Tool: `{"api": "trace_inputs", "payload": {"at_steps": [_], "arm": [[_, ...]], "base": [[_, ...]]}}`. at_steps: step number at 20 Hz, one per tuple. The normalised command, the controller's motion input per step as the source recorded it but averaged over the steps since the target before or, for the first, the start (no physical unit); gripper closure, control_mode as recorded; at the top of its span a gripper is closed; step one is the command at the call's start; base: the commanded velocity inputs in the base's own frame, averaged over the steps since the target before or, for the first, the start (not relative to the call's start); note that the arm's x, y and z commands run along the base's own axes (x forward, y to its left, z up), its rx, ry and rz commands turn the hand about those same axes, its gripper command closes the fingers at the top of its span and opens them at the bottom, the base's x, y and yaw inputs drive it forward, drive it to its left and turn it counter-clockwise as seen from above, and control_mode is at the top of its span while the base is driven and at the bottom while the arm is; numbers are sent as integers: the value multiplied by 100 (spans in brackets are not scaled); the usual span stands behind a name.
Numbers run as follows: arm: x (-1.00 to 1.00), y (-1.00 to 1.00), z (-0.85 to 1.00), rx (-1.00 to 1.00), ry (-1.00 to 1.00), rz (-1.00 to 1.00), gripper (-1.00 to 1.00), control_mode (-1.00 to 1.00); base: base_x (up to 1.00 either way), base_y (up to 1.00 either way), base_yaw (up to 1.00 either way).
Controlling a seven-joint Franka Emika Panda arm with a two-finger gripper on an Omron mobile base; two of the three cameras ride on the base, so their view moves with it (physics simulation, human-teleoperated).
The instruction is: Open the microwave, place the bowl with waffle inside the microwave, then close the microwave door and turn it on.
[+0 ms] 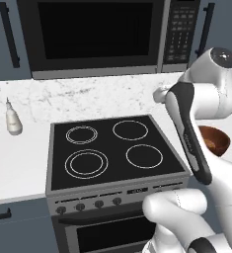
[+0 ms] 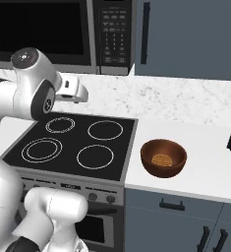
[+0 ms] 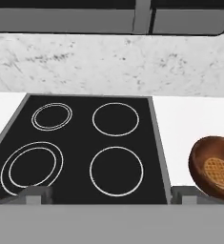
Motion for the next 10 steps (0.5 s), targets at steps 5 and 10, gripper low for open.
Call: {"api": "trace_inputs", "payload": {"at_steps": [5,10], "arm": [[0,-18,70,0,-15,-9,-100,-100],[16,-6,59,0,-12,-8,-100,-100]], "base": [[0,0,0],[0,0,0]]}}
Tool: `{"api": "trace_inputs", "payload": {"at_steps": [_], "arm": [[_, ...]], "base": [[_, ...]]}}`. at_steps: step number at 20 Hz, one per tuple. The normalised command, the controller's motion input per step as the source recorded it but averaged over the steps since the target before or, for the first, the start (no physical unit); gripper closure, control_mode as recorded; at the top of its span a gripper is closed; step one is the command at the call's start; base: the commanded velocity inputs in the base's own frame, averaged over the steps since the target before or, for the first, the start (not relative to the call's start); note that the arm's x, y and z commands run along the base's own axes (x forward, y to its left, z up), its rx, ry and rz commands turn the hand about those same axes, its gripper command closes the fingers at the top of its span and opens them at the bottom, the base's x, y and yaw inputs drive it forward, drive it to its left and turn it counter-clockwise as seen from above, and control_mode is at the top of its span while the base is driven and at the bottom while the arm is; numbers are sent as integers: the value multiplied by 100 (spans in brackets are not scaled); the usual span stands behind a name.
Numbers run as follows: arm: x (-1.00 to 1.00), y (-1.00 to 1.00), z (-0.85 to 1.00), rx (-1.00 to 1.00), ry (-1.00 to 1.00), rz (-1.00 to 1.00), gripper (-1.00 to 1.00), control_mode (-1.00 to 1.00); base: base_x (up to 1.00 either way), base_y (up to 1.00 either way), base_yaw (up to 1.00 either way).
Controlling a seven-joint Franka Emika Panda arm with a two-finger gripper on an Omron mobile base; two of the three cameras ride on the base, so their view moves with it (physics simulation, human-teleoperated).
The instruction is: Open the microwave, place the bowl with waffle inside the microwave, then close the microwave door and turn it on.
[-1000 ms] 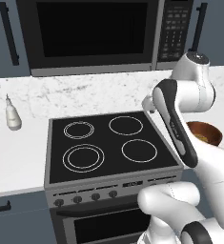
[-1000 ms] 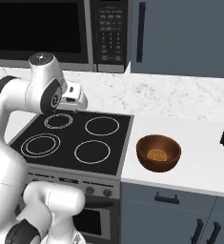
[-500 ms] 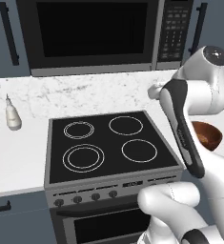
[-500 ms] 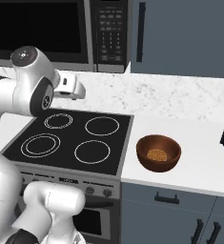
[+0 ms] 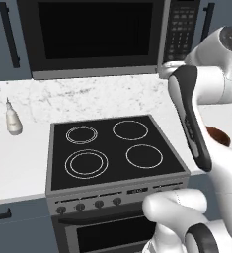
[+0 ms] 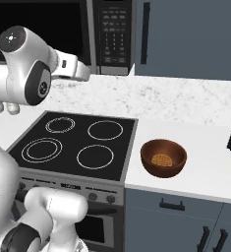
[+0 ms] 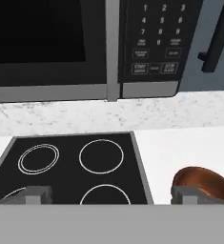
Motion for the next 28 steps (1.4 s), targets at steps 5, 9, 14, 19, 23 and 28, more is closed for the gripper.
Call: {"api": "trace_inputs", "payload": {"at_steps": [5,9,14,19,23,28], "arm": [[43,0,45,0,-5,-1,-100,-100],[51,-1,18,0,-3,0,-100,-100],[60,-6,0,1,0,0,-100,-100],[61,-6,0,2,-4,0,-100,-100],[61,-1,0,2,-8,0,-100,-100],[56,-4,-4,1,-7,0,-100,-100]], "base": [[0,0,0],[0,0,0],[0,0,0],[0,0,0],[0,0,0],[0,0,0]]}}
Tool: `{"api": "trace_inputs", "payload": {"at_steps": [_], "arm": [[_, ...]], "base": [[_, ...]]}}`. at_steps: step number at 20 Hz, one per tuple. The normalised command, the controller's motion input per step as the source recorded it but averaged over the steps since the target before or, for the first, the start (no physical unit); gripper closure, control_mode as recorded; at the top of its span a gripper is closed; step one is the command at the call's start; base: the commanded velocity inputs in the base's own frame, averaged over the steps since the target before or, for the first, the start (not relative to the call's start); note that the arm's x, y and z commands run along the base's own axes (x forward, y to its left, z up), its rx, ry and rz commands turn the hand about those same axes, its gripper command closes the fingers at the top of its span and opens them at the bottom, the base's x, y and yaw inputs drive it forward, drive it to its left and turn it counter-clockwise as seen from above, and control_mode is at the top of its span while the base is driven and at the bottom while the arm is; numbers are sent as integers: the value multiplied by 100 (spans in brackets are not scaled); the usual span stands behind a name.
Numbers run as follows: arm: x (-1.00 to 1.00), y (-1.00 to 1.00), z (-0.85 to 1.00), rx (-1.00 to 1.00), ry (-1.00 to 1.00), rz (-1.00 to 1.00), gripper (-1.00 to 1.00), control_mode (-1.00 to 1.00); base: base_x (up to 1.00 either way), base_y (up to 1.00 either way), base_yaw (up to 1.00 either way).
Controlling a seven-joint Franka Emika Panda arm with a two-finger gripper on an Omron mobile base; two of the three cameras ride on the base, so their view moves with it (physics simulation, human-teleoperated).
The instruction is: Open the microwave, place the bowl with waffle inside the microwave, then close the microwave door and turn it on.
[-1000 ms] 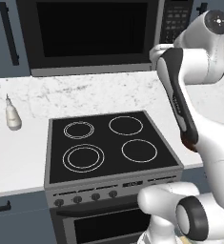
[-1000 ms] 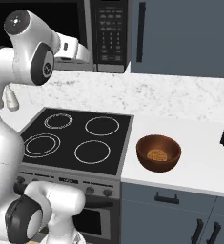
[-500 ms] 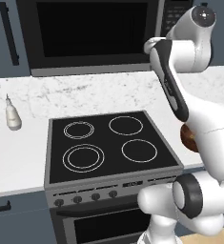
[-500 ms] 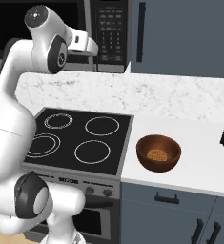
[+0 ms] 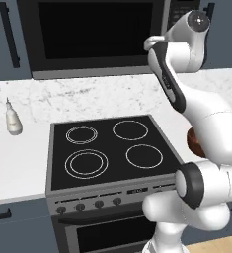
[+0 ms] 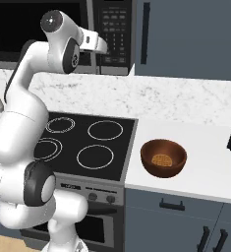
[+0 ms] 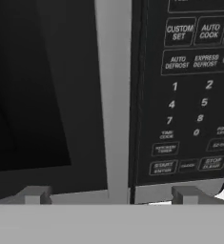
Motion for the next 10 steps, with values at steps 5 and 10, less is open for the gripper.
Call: {"api": "trace_inputs", "payload": {"at_steps": [5,10], "arm": [[48,-8,-12,0,0,0,-100,-100],[57,-3,-12,0,0,0,-100,-100]], "base": [[0,0,0],[0,0,0]]}}
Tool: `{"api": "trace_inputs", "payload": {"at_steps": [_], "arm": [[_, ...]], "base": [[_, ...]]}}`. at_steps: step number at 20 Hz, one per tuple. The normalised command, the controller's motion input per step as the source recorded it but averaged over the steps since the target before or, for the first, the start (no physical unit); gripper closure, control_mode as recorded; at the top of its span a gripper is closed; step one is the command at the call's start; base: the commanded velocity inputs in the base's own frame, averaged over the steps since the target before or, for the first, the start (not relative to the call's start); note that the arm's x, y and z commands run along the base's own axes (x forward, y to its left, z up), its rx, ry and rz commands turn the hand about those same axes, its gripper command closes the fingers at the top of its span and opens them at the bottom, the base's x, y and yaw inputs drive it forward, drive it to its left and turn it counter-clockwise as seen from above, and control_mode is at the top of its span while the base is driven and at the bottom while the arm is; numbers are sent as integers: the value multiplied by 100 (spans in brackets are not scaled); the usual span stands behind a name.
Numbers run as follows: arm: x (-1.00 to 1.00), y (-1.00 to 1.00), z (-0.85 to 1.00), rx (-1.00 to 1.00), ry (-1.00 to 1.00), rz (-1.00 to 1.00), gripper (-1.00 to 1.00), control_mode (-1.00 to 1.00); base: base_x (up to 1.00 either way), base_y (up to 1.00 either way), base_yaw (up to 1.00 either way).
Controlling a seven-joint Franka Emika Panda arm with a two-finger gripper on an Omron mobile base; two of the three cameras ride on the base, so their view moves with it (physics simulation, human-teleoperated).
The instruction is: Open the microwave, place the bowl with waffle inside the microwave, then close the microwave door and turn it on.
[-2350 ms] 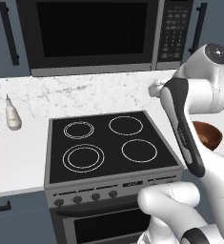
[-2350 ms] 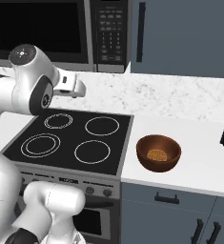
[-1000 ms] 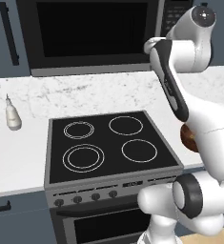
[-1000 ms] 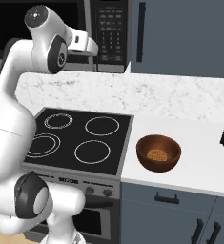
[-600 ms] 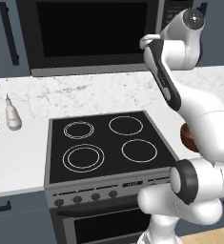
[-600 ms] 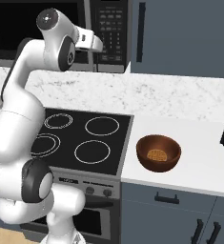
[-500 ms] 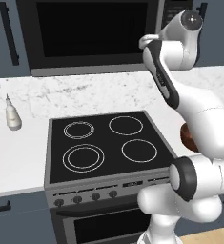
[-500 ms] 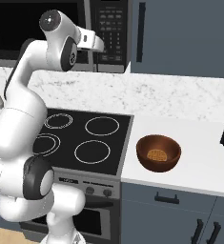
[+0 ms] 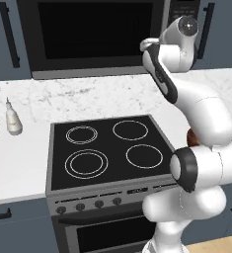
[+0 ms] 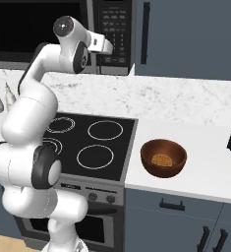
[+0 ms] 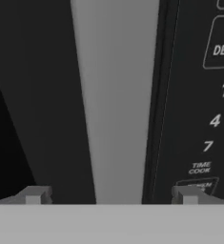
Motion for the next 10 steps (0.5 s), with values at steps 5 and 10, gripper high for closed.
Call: {"api": "trace_inputs", "payload": {"at_steps": [5,10], "arm": [[58,-9,-25,0,-3,0,-100,-100],[52,0,-61,0,-13,0,100,-100]], "base": [[0,0,0],[0,0,0]]}}
